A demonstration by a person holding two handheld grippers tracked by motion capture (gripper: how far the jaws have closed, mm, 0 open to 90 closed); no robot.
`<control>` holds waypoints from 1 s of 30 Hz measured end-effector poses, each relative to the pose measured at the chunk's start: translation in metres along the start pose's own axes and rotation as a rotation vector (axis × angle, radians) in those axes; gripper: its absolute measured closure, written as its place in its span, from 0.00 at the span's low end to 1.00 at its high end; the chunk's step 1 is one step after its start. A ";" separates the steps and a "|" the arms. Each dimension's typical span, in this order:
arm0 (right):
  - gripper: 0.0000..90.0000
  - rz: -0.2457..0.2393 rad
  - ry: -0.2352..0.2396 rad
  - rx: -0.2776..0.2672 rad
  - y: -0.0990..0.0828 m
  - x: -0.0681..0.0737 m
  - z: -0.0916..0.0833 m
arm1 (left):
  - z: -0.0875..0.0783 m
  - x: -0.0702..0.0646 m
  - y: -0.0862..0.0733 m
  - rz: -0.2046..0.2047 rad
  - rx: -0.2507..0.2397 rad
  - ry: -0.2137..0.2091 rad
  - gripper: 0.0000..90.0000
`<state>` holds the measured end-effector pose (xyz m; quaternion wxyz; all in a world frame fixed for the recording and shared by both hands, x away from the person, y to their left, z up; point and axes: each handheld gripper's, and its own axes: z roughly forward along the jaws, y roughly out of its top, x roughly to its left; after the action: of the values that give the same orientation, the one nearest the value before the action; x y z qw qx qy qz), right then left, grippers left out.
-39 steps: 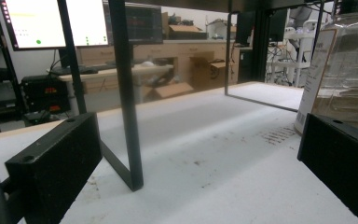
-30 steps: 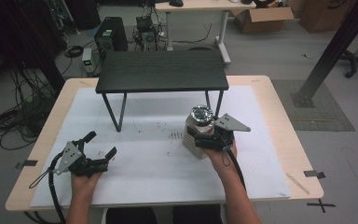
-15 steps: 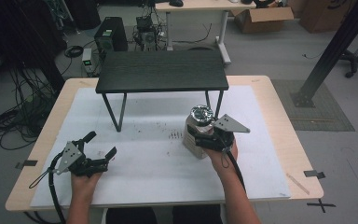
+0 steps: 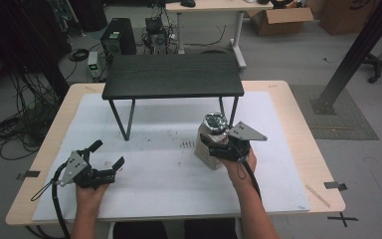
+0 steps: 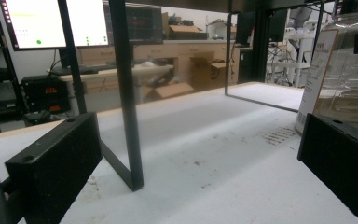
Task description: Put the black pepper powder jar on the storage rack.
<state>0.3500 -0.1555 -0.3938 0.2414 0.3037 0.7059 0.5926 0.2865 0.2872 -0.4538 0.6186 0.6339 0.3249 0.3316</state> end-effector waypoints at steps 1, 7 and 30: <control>0.26 0.000 0.000 0.000 0.000 0.000 0.000 | 0.000 0.000 0.000 0.000 0.000 0.000 0.00; 0.26 0.013 0.006 0.001 0.001 -0.001 -0.001 | 0.000 0.000 0.000 -0.001 0.000 0.000 0.00; 0.25 -0.043 0.054 -0.025 0.060 -0.001 -0.026 | 0.000 0.000 0.000 0.000 0.001 0.000 0.00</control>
<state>0.3406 -0.1671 -0.3300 0.2385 0.2693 0.7109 0.6043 0.2866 0.2871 -0.4537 0.6183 0.6341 0.3251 0.3316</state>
